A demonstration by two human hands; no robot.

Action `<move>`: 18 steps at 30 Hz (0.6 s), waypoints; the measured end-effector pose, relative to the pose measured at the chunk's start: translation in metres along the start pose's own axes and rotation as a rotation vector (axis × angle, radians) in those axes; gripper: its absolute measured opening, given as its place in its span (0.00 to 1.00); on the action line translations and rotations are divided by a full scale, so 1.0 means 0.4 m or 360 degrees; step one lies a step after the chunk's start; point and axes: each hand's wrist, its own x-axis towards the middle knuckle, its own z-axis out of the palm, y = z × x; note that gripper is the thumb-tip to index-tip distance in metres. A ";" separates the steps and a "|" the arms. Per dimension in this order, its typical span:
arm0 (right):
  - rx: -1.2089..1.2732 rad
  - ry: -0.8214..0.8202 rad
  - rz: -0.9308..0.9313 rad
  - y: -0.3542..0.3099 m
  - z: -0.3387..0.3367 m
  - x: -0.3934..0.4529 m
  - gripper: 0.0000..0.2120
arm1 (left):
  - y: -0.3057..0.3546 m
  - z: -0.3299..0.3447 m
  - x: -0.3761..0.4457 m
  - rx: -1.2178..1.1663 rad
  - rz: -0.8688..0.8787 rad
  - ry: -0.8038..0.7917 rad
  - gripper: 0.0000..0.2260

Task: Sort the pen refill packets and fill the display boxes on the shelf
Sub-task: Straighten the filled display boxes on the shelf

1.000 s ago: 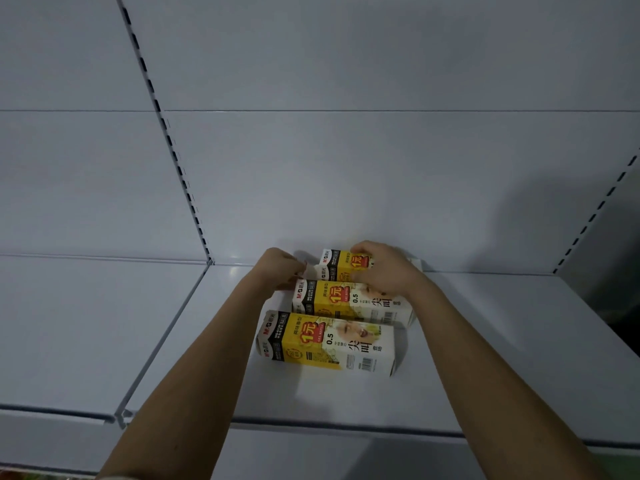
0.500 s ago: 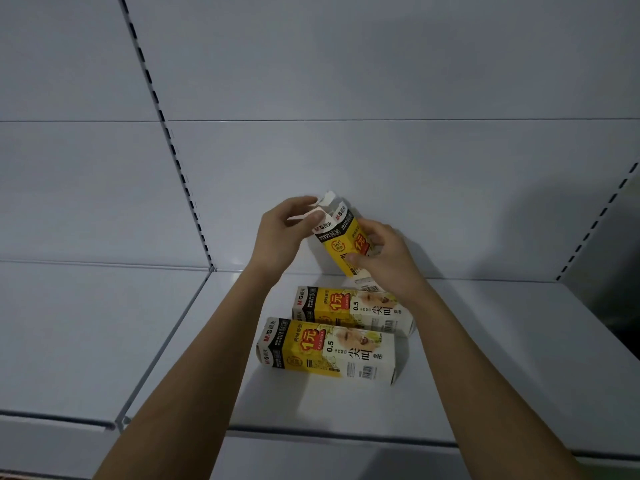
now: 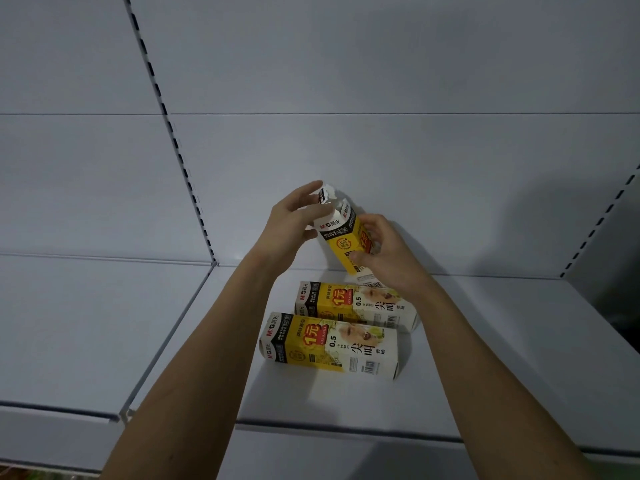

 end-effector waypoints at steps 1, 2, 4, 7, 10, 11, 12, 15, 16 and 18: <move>0.0015 -0.0009 -0.0009 -0.004 0.002 -0.003 0.25 | 0.000 0.003 -0.003 -0.0070 -0.0010 -0.0052 0.19; 0.0046 -0.0012 -0.0032 -0.009 0.004 -0.006 0.25 | 0.000 0.005 -0.005 -0.0107 -0.0008 -0.0089 0.18; 0.0152 0.0015 -0.0112 -0.024 0.011 -0.009 0.23 | 0.001 0.011 -0.008 -0.0121 0.0010 -0.0125 0.18; 0.0204 0.0069 -0.0220 -0.052 0.024 -0.004 0.22 | 0.007 0.017 -0.009 -0.0129 0.0013 -0.0170 0.19; 0.0200 0.0087 -0.0258 -0.068 0.033 0.003 0.19 | 0.010 0.012 -0.010 -0.0177 0.0047 -0.0132 0.15; 0.0238 0.0105 -0.0256 -0.069 0.034 0.003 0.16 | 0.009 0.008 -0.011 -0.0208 0.0060 -0.0108 0.13; 0.0287 0.0133 -0.0247 -0.068 0.032 0.003 0.14 | 0.008 0.006 -0.012 -0.0237 0.0069 -0.0084 0.11; 0.0339 0.0173 -0.0223 -0.070 0.035 0.004 0.14 | 0.006 0.010 -0.025 -0.0019 0.0220 0.0007 0.11; 0.0318 0.0164 -0.0227 -0.070 0.039 0.005 0.15 | 0.006 0.015 -0.031 0.0158 0.0306 0.0023 0.14; 0.0269 0.0161 -0.0230 -0.064 0.049 0.009 0.17 | 0.006 0.026 -0.039 0.0408 0.0407 0.0007 0.20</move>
